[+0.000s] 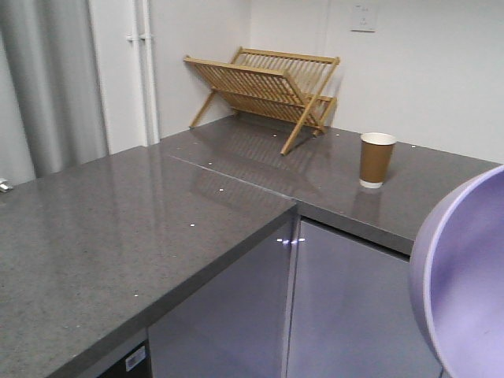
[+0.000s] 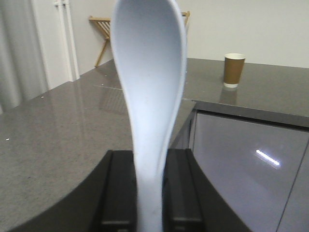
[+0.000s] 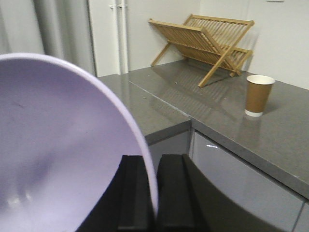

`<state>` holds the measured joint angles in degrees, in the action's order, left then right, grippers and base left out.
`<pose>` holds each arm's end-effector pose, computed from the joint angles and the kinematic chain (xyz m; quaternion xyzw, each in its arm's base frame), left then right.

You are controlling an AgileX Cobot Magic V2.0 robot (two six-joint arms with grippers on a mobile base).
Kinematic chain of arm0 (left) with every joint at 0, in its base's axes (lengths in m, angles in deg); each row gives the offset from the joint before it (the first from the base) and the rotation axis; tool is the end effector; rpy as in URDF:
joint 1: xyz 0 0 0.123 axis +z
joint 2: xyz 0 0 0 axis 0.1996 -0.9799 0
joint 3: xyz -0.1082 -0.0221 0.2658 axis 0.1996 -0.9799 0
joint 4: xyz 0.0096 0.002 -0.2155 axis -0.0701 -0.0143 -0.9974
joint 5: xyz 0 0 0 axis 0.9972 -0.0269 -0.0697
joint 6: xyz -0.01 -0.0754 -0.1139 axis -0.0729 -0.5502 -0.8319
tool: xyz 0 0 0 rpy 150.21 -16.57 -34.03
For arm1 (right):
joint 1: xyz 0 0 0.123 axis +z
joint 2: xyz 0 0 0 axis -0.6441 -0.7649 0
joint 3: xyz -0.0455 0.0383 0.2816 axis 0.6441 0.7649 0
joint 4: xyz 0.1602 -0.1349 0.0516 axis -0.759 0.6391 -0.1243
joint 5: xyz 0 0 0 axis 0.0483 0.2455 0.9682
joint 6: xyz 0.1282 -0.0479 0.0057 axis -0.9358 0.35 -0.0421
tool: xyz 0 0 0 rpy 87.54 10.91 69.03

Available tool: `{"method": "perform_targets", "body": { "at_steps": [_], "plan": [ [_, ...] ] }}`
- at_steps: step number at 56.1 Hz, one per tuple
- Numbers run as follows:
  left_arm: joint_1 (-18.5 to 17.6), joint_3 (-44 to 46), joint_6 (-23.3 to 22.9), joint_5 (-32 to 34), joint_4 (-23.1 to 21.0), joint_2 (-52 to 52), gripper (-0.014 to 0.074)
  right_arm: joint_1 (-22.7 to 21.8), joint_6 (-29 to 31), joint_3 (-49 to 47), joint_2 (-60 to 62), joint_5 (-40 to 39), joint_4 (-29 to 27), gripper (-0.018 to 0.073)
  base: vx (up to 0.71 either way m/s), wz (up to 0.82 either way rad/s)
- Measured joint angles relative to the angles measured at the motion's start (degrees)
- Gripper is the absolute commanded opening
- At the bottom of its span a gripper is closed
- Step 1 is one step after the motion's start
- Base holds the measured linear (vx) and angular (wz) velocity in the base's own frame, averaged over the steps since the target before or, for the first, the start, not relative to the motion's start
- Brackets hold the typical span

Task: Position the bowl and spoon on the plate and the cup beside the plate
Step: 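Drive the base to the counter with the brown cup and blue plate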

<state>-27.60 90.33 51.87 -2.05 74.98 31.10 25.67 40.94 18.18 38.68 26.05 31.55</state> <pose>0.0787 -0.0255 0.3969 0.1008 0.7438 -0.1092 0.6517 0.0871 0.0507 0.4103 -0.0961 0.7434 0.1104 0.6526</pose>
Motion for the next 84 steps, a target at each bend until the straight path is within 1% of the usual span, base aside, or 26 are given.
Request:
{"method": "perform_targets", "body": {
  "at_steps": [20, 44, 84],
  "plan": [
    [0.0, 0.0, 0.0, 0.0, 0.0, 0.0, -0.0006, 0.0, 0.0, 0.0, 0.0, 0.0, 0.0, -0.0009, 0.04, -0.51],
    [0.0, 0.0, 0.0, 0.0, 0.0, 0.0, -0.0006, 0.0, 0.0, 0.0, 0.0, 0.0, 0.0, -0.0009, 0.18, -0.45],
    [0.0, 0.0, 0.0, 0.0, -0.06, 0.0, -0.0006, 0.0, 0.0, 0.0, 0.0, 0.04, 0.0, -0.0009, 0.36, -0.02]
  ]
}}
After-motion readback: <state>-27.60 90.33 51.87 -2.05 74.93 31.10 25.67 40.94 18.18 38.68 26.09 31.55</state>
